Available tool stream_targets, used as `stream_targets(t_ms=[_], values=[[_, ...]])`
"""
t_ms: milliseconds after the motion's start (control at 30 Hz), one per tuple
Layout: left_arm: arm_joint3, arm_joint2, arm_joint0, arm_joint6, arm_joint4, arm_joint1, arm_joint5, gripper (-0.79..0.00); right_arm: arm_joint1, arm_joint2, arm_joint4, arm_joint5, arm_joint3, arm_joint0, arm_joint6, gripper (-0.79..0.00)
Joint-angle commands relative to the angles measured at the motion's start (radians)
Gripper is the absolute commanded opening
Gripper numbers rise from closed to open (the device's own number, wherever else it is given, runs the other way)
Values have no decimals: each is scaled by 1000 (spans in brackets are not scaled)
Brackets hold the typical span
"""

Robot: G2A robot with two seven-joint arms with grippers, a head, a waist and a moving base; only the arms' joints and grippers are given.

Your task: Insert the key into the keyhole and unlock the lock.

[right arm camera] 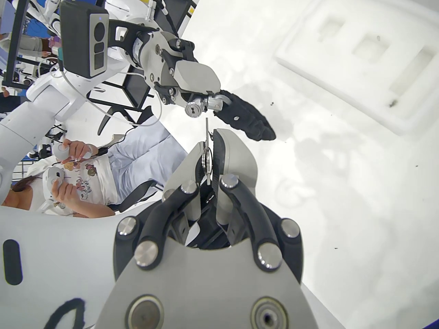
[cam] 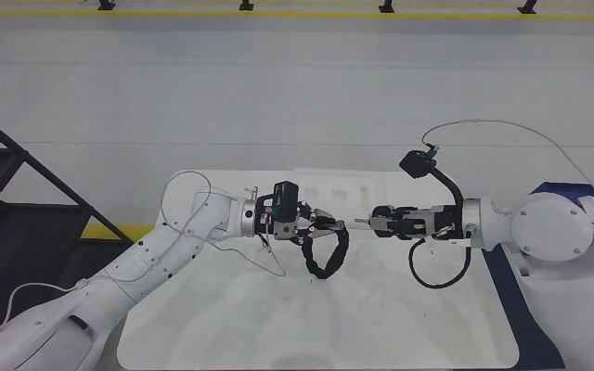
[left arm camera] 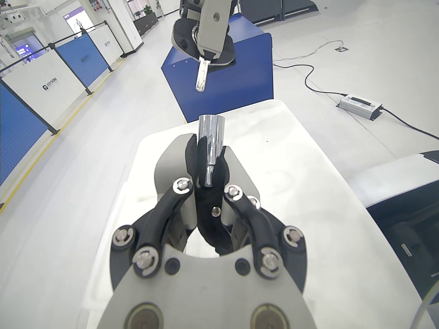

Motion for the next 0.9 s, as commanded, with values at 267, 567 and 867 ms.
stream_targets(t_ms=[267, 567, 867], values=[[0, 0, 0, 0, -1, 0, -1, -785, 0, 0, 1, 1, 1, 0, 0, -785], [-11, -11, 28, -18, -16, 2, -20, -785, 7, -12, -28, 106, -32, -5, 35, -785], [9, -25, 41, 54, 123, -19, 65, -785, 19, -55, -14, 221, -82, 47, 105, -785]])
